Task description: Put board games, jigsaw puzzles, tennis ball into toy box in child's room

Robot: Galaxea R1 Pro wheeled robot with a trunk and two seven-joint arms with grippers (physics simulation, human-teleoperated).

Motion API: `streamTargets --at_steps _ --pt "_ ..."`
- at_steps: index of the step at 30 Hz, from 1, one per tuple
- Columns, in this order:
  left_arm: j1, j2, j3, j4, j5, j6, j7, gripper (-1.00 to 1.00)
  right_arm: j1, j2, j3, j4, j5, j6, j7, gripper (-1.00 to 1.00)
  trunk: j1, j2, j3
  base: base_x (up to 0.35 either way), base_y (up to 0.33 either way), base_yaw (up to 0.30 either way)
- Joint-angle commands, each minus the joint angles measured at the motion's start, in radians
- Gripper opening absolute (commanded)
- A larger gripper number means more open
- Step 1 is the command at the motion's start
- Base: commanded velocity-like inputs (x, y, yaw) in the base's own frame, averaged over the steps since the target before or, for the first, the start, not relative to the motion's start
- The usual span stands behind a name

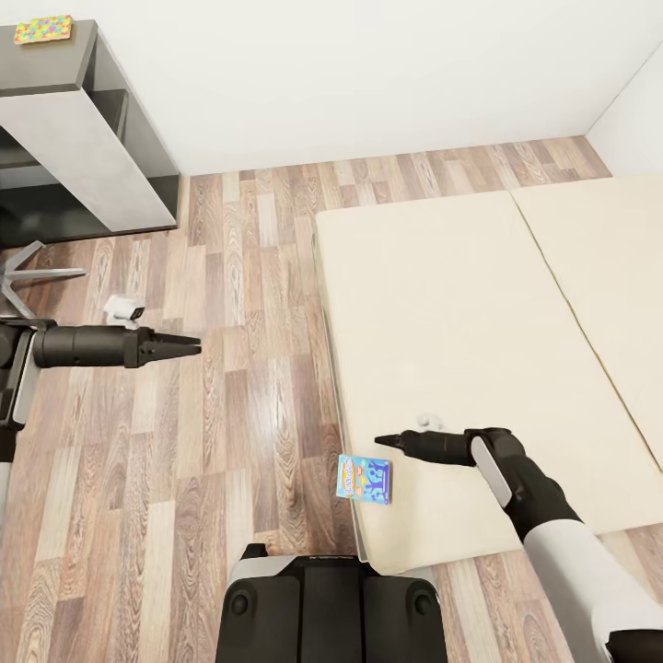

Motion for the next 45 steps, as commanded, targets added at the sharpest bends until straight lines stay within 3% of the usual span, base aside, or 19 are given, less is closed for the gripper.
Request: streamTargets --at_steps 1,9,18,23,25,31,33,39,45 --pt "0.003 0.003 0.0 0.01 0.0 0.01 -0.003 1.0 0.013 -0.006 0.001 -0.029 -0.004 0.006 0.008 1.0 0.001 -0.002 -0.001 0.0 0.0 0.0" --pt "0.028 0.032 0.0 0.167 -0.001 -0.001 -0.001 1.0 0.133 -0.037 -0.027 -0.242 -0.022 0.013 0.043 1.0 0.001 -0.002 -0.001 0.0 0.0 0.0" --pt "0.036 0.07 0.0 0.383 -0.001 -0.046 0.001 1.0 0.265 -0.04 -0.125 -0.378 -0.032 0.004 0.091 1.0 0.001 -0.002 -0.001 0.0 0.0 0.0" --pt "0.037 0.093 0.0 0.523 -0.001 -0.115 0.0 1.0 0.357 -0.034 -0.181 -0.451 -0.033 -0.006 0.14 1.0 0.001 -0.002 0.0 0.0 0.0 0.0" --pt "0.037 0.107 0.0 0.619 0.0 -0.158 0.001 1.0 0.409 -0.03 -0.211 -0.491 -0.033 -0.031 0.16 1.0 0.001 -0.002 0.001 0.0 0.0 0.0" --pt "0.037 0.126 0.0 0.824 0.002 -0.267 0.003 1.0 0.501 -0.026 -0.24 -0.53 -0.034 -0.132 0.174 1.0 0.001 -0.002 0.008 0.0 0.0 0.0" --pt "0.037 0.133 0.0 0.92 0.002 -0.335 0.003 1.0 0.538 -0.023 -0.244 -0.537 -0.035 -0.184 0.176 1.0 0.001 -0.002 0.011 0.0 0.0 0.0" --pt "0.037 0.139 0.0 1.072 0.004 -0.443 0.004 1.0 0.582 -0.021 -0.249 -0.546 -0.036 -0.236 0.182 1.0 0.001 -0.002 0.02 0.0 0.0 0.0" --pt "0.039 0.139 -0.001 1.138 0.006 -0.483 0.004 1.0 0.595 -0.019 -0.251 -0.57 -0.045 -0.247 0.205 1.0 0.001 -0.002 0.025 0.0 0.0 0.0"
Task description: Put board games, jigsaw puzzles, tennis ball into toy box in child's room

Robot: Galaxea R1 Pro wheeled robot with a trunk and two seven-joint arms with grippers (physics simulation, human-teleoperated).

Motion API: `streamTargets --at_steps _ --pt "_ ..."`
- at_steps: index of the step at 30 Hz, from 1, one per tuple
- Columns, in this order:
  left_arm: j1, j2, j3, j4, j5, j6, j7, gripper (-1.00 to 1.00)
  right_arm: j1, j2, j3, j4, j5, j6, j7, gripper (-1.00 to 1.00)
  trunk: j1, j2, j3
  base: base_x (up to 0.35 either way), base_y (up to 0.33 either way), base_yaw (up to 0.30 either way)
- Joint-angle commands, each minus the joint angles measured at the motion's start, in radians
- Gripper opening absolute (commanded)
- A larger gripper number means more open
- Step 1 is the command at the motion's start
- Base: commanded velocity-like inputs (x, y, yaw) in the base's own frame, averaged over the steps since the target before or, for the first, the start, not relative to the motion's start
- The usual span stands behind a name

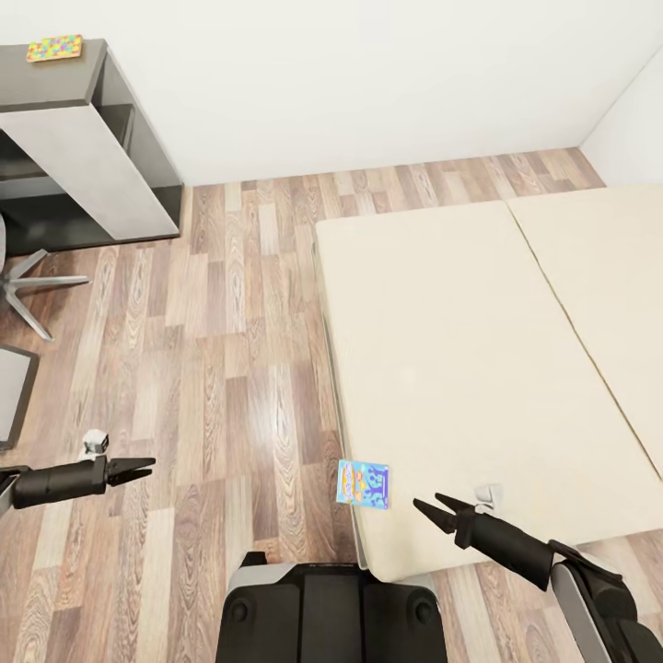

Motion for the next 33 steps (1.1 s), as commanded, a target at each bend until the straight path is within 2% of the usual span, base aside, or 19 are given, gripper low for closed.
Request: streamTargets --at_steps 1,16,33 --pt "0.0 0.0 0.003 0.008 -0.003 0.006 -0.004 1.0 0.001 0.001 -0.001 -0.004 -0.009 0.006 0.005 1.0 0.001 -0.001 -0.001 0.0 0.0 0.0" --pt "0.035 -0.001 0.004 0.029 0.001 -0.031 -0.006 1.0 0.006 0.002 -0.001 -0.016 -0.022 -0.006 0.018 1.0 0.001 -0.001 0.003 0.0 0.0 0.0" --pt "0.041 -0.006 0.005 0.028 0.004 -0.036 -0.013 1.0 0.006 0.002 -0.002 -0.017 -0.022 -0.008 0.022 1.0 0.001 -0.001 0.027 0.0 0.0 0.0"
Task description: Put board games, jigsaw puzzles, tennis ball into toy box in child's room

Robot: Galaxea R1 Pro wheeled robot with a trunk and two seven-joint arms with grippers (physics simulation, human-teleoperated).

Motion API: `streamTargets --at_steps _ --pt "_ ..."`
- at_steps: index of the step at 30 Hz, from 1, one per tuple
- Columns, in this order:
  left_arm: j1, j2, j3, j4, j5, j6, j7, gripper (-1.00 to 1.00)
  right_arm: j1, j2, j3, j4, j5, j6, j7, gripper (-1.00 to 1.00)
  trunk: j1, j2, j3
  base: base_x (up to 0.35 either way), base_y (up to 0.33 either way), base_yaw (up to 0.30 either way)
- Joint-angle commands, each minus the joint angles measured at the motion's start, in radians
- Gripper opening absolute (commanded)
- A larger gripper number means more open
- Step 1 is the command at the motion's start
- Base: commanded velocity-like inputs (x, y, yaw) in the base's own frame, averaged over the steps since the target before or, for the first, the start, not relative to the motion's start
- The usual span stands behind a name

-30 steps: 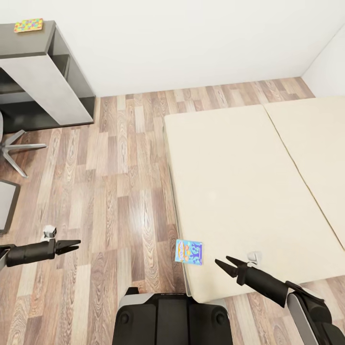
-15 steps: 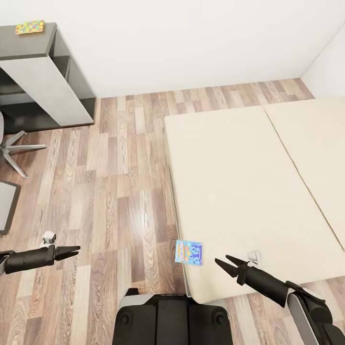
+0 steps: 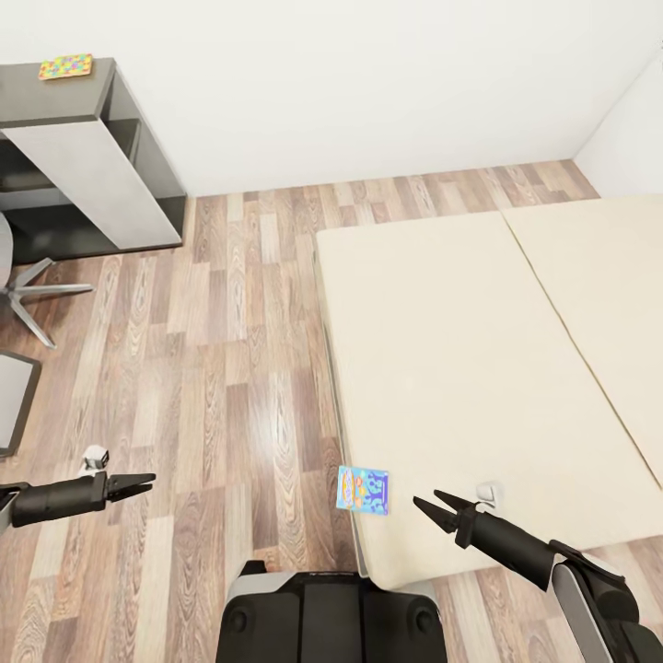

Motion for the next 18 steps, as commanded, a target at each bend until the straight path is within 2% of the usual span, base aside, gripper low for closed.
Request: streamTargets --at_steps 1,18 --pt "0.0 0.001 0.004 0.0 -0.004 0.011 -0.005 1.0 0.0 0.0 0.0 0.0 -0.006 0.007 0.001 1.0 0.001 -0.001 0.001 0.0 0.0 0.0" --pt "0.0 0.002 0.004 0.0 -0.005 0.011 -0.003 1.0 0.0 0.001 0.002 0.0 -0.007 0.007 0.0 1.0 0.001 -0.001 0.018 0.0 0.0 0.0"
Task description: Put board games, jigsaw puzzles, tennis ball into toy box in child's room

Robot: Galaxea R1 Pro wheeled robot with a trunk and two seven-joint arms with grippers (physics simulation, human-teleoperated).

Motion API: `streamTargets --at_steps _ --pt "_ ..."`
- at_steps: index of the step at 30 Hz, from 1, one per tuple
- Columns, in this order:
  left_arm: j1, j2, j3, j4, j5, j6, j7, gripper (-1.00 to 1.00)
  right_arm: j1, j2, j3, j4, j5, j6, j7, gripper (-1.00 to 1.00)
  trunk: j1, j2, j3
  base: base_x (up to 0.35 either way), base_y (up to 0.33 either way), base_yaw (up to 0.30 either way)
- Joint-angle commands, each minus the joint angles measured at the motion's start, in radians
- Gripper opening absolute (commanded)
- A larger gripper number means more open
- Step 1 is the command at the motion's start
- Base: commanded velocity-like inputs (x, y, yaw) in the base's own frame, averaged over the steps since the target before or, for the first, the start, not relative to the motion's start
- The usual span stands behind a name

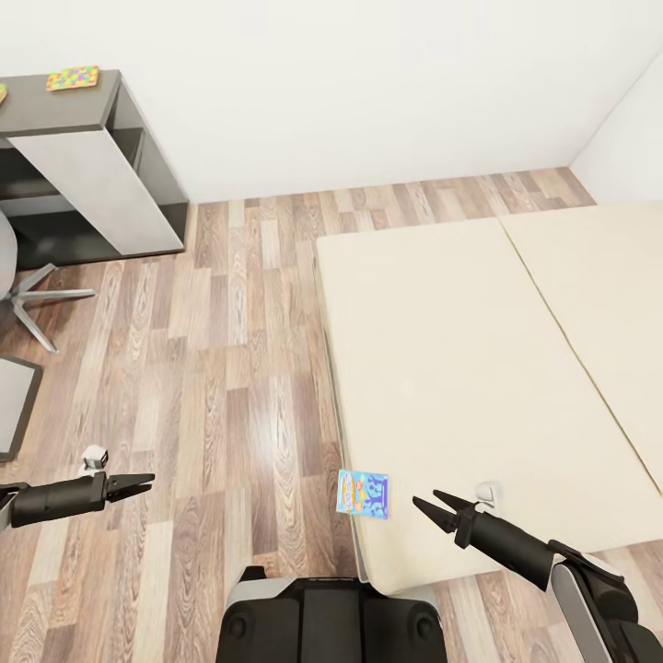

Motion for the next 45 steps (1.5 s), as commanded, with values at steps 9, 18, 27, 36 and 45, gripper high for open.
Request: streamTargets --at_steps 9,18,27,36,45 --pt "0.0 -0.003 0.004 0.0 -0.004 0.01 -0.004 1.0 0.0 0.0 -0.001 0.0 -0.006 0.006 0.001 1.0 0.001 -0.001 0.003 0.0 0.0 0.0" --pt "0.0 -0.005 0.004 0.0 -0.004 0.009 -0.003 1.0 0.0 0.0 0.0 0.0 -0.005 0.005 0.002 1.0 0.001 -0.001 0.015 0.0 0.0 0.0" --pt "0.0 -0.006 0.003 0.0 -0.004 0.008 -0.002 1.0 0.0 0.0 0.0 0.0 -0.004 0.005 0.002 1.0 0.001 -0.001 0.029 0.0 0.0 0.0" --pt "0.0 -0.006 0.004 0.0 -0.004 0.008 -0.003 1.0 0.0 0.001 0.001 0.0 -0.004 0.005 0.002 1.0 0.001 -0.001 0.043 0.0 0.0 0.0" --pt "0.0 -0.006 0.004 0.0 -0.004 0.008 -0.004 1.0 0.0 0.002 0.001 0.0 -0.004 0.003 0.002 1.0 0.001 -0.001 0.058 -0.009 0.0 0.0"
